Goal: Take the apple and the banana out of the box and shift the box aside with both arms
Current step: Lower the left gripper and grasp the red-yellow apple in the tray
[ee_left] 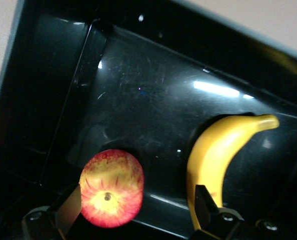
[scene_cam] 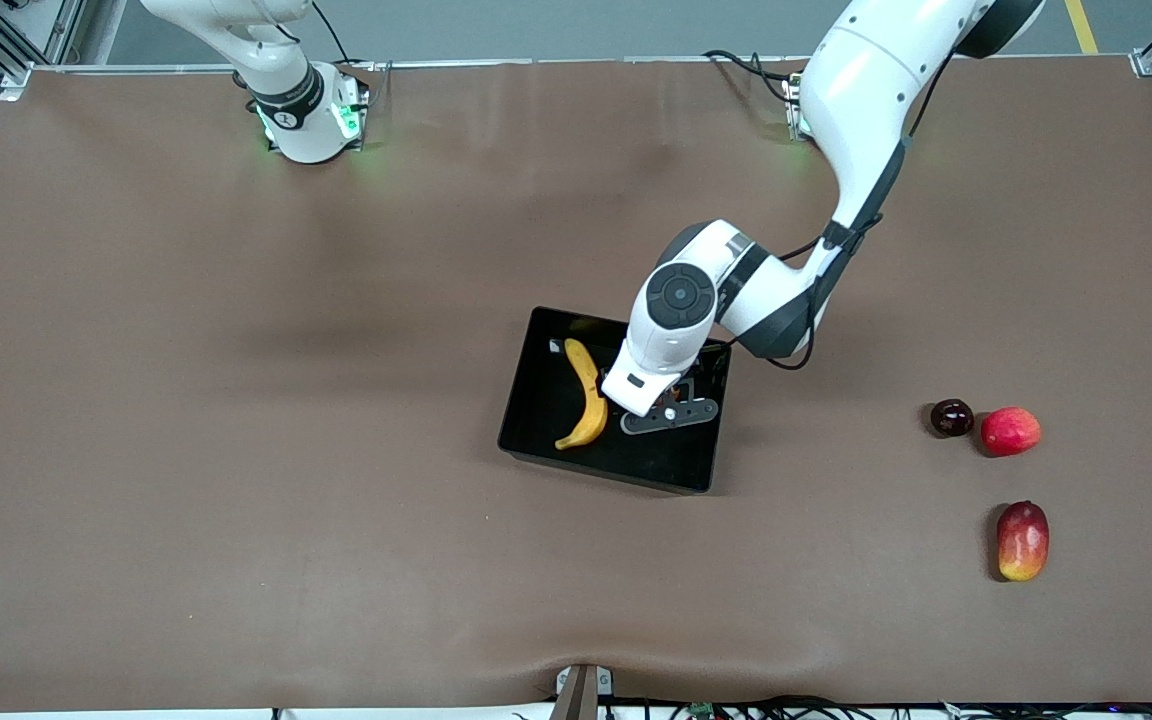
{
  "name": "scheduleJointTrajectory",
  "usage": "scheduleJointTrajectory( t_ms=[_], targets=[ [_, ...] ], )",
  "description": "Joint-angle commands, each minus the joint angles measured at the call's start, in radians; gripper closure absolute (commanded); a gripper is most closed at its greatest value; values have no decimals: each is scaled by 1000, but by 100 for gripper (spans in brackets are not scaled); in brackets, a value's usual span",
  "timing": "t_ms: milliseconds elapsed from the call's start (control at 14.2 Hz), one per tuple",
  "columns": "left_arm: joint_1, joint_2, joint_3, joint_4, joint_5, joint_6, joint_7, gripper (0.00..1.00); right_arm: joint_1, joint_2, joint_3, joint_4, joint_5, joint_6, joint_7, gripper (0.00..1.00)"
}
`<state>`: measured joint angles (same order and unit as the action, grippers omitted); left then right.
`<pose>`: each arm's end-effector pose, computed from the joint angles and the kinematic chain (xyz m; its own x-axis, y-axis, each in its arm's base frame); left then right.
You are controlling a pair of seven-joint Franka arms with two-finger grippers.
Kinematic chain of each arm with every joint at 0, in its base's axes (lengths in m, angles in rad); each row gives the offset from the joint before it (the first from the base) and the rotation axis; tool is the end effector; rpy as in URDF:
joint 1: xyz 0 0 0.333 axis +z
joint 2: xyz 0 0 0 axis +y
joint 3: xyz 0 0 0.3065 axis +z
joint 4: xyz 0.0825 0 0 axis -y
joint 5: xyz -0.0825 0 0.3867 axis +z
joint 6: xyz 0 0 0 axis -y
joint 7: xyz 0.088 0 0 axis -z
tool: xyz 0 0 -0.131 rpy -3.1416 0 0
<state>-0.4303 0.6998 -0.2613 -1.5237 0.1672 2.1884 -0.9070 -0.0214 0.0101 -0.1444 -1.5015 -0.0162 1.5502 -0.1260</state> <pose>0.5623 -0.4230 0.2235 0.9842 0.1746 -0.0303 0.1750 -0.9845 0.0132 0.5517 -0.0941 0.6165 0.9985 -0.0400 0.0362 -0.0408 -0.9989 0.0224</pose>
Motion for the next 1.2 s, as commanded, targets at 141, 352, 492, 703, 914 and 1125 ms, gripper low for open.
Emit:
scheduleJointTrajectory(
  t_ms=[141,352,492,703,914,1125],
  targets=[
    [-8,-2,10,-59,78,-4,-67,0,-19,10,13,18,1,-2,8,0],
    [-7,12,10,-78,100,-3,-81,0,-20,10,13,18,1,-2,8,0],
    [-8,20,8,-78,101,1,-82,30,-20,13,13,18,2,-1,6,0],
    [-7,15,7,-73,100,-4,-82,100,-20,13,13,18,1,-1,6,0],
    [4,-23,7,-55,100,-6,-73,100,-20,13,13,18,2,-1,6,0],
    [21,-114,8,-38,97,-9,-72,100,-20,22,13,18,1,-1,6,0]
  ],
)
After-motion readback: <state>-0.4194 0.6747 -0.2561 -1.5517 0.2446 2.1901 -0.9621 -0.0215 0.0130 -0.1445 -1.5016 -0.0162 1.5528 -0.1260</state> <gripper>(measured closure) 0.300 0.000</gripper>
